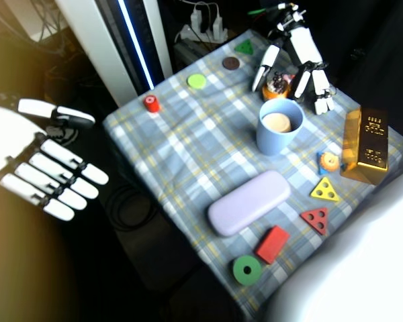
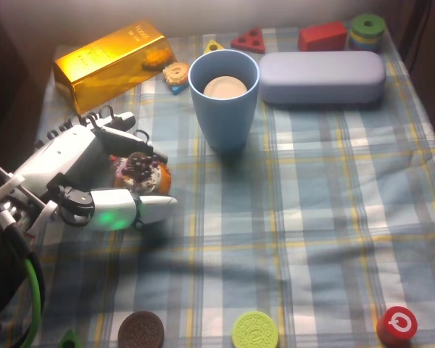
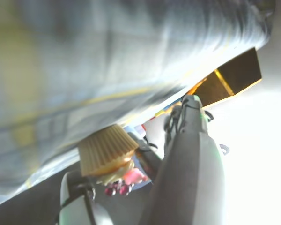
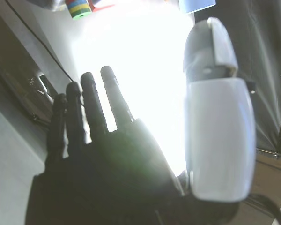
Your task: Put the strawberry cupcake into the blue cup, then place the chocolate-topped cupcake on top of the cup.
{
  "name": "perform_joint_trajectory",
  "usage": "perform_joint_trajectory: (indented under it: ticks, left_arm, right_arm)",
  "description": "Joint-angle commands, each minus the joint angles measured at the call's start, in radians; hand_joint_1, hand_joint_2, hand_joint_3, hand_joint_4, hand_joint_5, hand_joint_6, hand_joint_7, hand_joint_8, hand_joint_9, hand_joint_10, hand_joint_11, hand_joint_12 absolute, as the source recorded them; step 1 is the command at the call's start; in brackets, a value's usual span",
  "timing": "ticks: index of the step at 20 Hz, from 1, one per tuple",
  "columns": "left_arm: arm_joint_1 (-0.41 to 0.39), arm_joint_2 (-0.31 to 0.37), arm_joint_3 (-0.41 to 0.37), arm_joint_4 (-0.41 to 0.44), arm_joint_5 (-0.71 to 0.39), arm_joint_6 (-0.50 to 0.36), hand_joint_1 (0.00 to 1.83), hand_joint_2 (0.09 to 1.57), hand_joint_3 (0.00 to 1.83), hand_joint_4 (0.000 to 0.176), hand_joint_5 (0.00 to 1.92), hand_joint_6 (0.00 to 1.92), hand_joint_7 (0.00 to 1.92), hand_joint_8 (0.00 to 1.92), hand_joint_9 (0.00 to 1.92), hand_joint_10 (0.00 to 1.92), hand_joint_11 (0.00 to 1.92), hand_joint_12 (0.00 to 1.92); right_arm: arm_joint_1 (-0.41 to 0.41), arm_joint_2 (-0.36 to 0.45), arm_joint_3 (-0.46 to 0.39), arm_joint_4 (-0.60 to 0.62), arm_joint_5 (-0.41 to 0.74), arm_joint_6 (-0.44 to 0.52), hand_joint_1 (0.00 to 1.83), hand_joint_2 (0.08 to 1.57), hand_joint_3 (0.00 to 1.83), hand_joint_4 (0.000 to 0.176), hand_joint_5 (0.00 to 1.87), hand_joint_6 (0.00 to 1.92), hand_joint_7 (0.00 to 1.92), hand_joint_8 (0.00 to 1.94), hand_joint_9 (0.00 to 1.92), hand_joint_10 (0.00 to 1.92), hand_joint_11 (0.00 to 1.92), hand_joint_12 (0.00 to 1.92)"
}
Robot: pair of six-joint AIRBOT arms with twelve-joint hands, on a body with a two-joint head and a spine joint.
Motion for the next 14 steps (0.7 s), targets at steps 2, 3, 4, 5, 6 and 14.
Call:
perform_joint_trajectory:
  ticks: [2,3,4,5,6,14]
  left_arm:
    - [-0.006,0.005,0.004,0.024,-0.103,0.003,1.07,1.03,0.0,0.176,1.16,0.68,0.37,0.0,0.25,0.0,0.12,0.03]
    - [-0.006,0.009,0.0,0.024,-0.11,0.003,1.08,1.03,0.0,0.162,1.16,0.68,0.37,0.0,0.25,0.0,0.12,0.02]
    - [-0.007,0.017,-0.005,0.024,-0.12,0.003,1.08,1.03,0.0,0.156,1.16,0.68,0.37,0.0,0.25,0.0,0.11,0.02]
    - [-0.012,0.024,-0.01,0.027,-0.128,0.003,1.09,1.03,0.0,0.16,1.18,0.64,0.38,0.0,0.25,0.0,0.11,0.01]
    - [-0.02,0.034,-0.016,0.034,-0.135,0.003,1.08,1.03,0.0,0.173,1.18,0.64,0.38,0.0,0.25,0.0,0.09,0.01]
    - [-0.155,0.105,-0.036,0.144,-0.145,0.003,1.07,1.04,0.0,0.176,1.15,0.7,0.36,0.01,0.18,0.0,0.09,0.01]
  right_arm:
    - [0.001,-0.002,0.005,0.038,0.108,0.008,0.0,1.01,0.0,0.0,0.02,0.0,0.12,0.01,0.03,0.0,0.0,0.0]
    - [0.0,-0.002,0.005,0.038,0.108,0.009,0.0,1.01,0.0,0.0,0.02,0.0,0.11,0.0,0.02,0.0,0.0,0.0]
    - [0.0,-0.002,0.005,0.038,0.107,0.01,0.0,1.01,0.0,0.0,0.02,0.0,0.11,0.0,0.03,0.0,0.0,0.0]
    - [0.0,-0.002,0.005,0.039,0.106,0.01,0.0,1.01,0.0,0.0,0.01,0.0,0.11,0.0,0.02,0.0,0.0,0.0]
    - [0.0,-0.002,0.005,0.039,0.105,0.012,0.0,1.01,0.0,0.0,0.01,0.0,0.13,0.01,0.02,0.0,0.0,0.0]
    - [-0.003,-0.002,0.005,0.043,0.105,0.021,0.0,1.02,0.0,0.0,0.01,0.0,0.16,0.01,0.05,0.01,0.0,0.0]
